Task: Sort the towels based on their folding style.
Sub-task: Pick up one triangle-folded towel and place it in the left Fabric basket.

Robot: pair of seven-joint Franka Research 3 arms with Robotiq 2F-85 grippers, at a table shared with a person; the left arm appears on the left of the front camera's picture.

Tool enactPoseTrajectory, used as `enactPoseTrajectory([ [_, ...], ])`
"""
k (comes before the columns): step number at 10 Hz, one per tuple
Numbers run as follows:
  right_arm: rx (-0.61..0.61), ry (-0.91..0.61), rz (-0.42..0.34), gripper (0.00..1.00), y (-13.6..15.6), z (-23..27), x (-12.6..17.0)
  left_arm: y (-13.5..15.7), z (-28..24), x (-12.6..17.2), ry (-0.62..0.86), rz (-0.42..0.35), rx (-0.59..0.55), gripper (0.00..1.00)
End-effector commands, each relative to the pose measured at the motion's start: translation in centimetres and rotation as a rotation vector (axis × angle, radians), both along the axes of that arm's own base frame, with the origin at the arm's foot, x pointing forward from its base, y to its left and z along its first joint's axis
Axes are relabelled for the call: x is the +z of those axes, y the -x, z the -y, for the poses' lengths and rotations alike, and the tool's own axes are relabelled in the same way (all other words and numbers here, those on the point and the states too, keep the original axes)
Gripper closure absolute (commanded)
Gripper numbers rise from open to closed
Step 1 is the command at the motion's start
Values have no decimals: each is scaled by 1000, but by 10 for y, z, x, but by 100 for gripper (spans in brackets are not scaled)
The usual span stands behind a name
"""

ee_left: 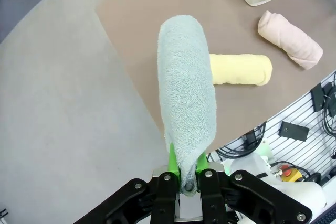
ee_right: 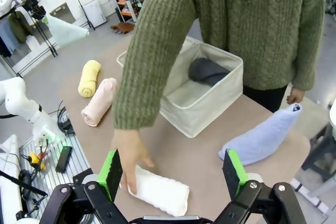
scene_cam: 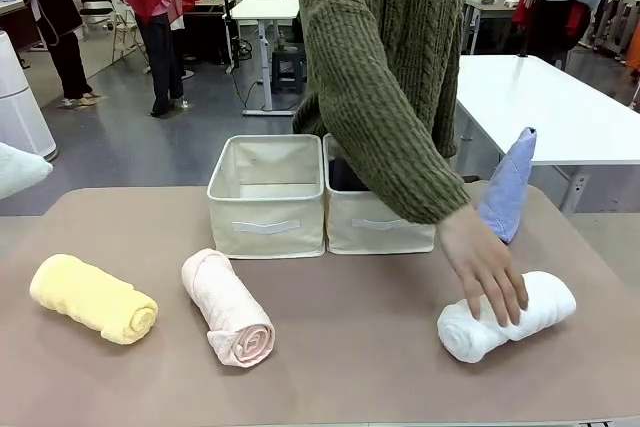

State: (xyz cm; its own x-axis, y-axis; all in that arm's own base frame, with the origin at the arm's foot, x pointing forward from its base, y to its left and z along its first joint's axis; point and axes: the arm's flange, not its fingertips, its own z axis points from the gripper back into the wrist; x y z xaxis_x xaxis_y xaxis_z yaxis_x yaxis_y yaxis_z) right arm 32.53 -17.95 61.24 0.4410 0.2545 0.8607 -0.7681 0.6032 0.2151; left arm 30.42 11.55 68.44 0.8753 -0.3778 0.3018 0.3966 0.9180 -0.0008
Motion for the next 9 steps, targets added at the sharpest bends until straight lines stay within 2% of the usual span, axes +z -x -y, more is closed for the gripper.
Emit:
enactPoseTrajectory([
  [1, 7, -15, 9, 0, 0, 0, 0, 6, -6, 3, 11, 16, -8, 87],
  [9, 7, -15, 9, 0, 0, 0, 0, 6, -6, 3, 11, 16, -8, 87],
])
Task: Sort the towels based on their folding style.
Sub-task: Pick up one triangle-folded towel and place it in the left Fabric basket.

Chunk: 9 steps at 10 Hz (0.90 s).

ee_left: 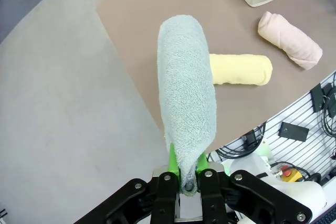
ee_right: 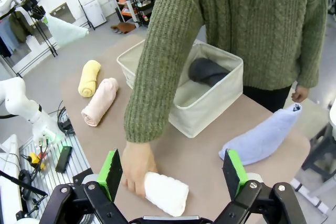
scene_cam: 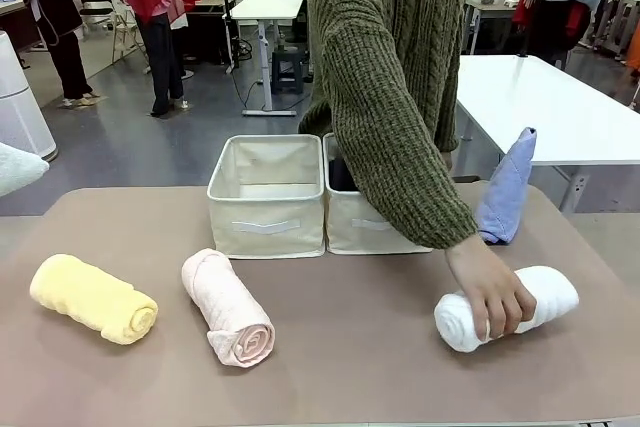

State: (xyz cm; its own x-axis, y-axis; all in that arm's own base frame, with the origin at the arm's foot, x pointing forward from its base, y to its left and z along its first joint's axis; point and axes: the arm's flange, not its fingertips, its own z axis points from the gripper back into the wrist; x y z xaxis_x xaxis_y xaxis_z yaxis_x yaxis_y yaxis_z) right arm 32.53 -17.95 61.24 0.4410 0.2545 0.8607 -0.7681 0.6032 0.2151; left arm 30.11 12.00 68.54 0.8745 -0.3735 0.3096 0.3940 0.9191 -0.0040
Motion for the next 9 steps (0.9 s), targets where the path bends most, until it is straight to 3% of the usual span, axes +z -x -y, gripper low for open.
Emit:
enactPoseTrajectory([
  [1, 7, -15, 9, 0, 0, 0, 0, 3, -2, 2, 5, 10, -11, 87],
  [9, 7, -15, 9, 0, 0, 0, 0, 0, 0, 0, 0, 0, 0, 87],
])
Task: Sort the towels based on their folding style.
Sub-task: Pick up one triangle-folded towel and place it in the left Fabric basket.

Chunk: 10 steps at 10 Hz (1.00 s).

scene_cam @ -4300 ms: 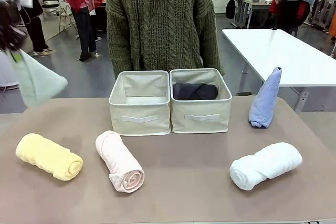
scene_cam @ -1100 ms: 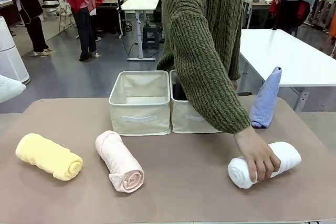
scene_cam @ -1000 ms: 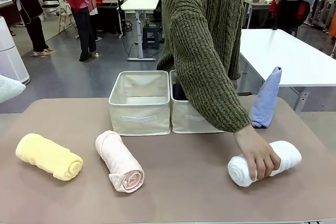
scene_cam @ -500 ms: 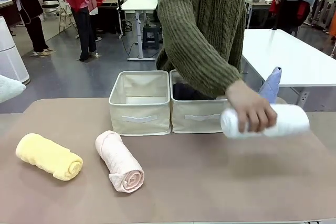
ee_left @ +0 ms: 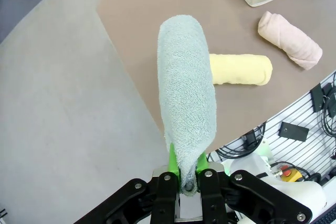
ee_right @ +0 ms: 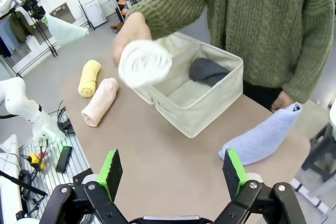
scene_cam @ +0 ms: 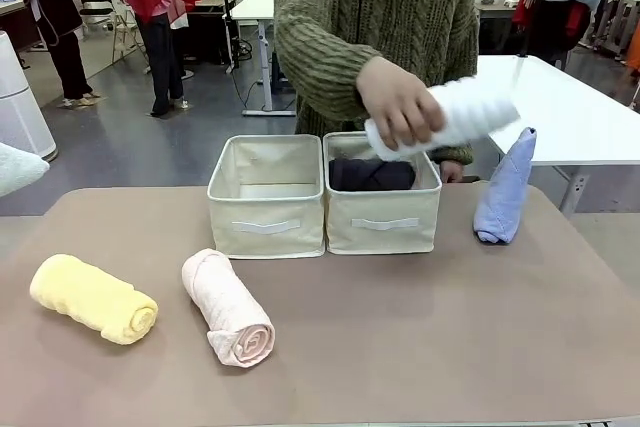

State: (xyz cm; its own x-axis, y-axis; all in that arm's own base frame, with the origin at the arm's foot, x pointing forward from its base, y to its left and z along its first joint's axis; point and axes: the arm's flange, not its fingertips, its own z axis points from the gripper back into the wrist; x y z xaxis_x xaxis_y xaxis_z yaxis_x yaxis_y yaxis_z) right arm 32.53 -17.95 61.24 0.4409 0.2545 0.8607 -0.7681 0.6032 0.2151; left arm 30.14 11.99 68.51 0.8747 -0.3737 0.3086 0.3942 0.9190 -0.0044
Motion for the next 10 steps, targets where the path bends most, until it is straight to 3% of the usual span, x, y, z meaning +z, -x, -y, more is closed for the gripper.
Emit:
enactPoseTrajectory([
  [1, 7, -15, 9, 0, 0, 0, 0, -8, 21, 13, -26, 18, -124, 87],
  [5, 7, -15, 9, 0, 0, 0, 0, -23, 174, 64, -101, 86, -480, 87],
  [10, 7, -15, 9, 0, 0, 0, 0, -67, 343, 45, -46, 218, -744, 87],
])
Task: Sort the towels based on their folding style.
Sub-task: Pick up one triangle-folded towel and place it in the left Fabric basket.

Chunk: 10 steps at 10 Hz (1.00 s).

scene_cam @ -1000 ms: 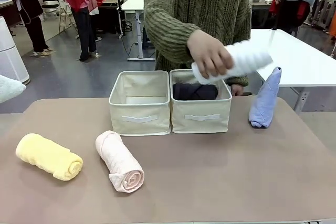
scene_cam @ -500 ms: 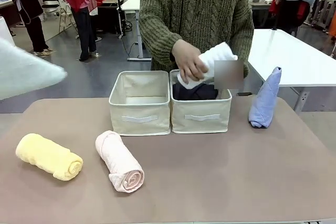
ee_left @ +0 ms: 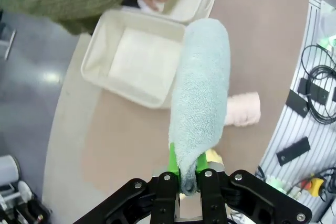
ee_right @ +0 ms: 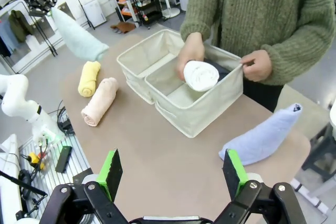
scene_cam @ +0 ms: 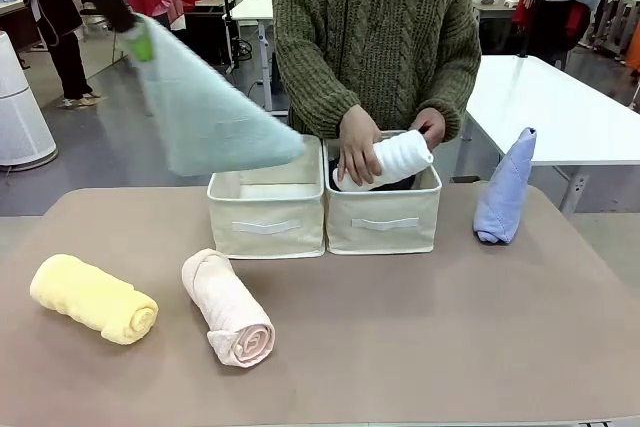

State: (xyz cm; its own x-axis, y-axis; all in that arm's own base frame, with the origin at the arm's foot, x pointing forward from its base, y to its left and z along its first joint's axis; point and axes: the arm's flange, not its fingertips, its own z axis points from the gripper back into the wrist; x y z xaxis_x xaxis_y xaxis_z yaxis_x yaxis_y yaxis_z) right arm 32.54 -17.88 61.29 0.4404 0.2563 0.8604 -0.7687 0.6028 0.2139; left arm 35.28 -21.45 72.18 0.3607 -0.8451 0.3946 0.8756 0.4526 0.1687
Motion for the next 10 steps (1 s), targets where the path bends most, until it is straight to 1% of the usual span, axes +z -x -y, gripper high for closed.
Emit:
enactPoseTrajectory([
  [1, 6, -17, 8, 0, 0, 0, -1, -27, 31, 1, -13, 40, -81, 87],
  [2, 6, -17, 8, 0, 0, 0, -1, -42, 44, -10, -40, 53, -95, 87],
  [3, 6, -17, 8, 0, 0, 0, -1, -55, 47, -20, -78, 51, -94, 87],
  [4, 6, -17, 8, 0, 0, 0, -1, -57, 35, -28, -141, -4, -51, 87],
  [5, 6, -17, 8, 0, 0, 0, -1, -42, 54, -27, -37, 23, -78, 87],
  [9, 6, -17, 8, 0, 0, 0, -1, -42, 54, -27, -37, 23, -78, 87],
  [10, 6, -17, 8, 0, 0, 0, -1, -46, 55, -29, -58, 18, -78, 87],
])
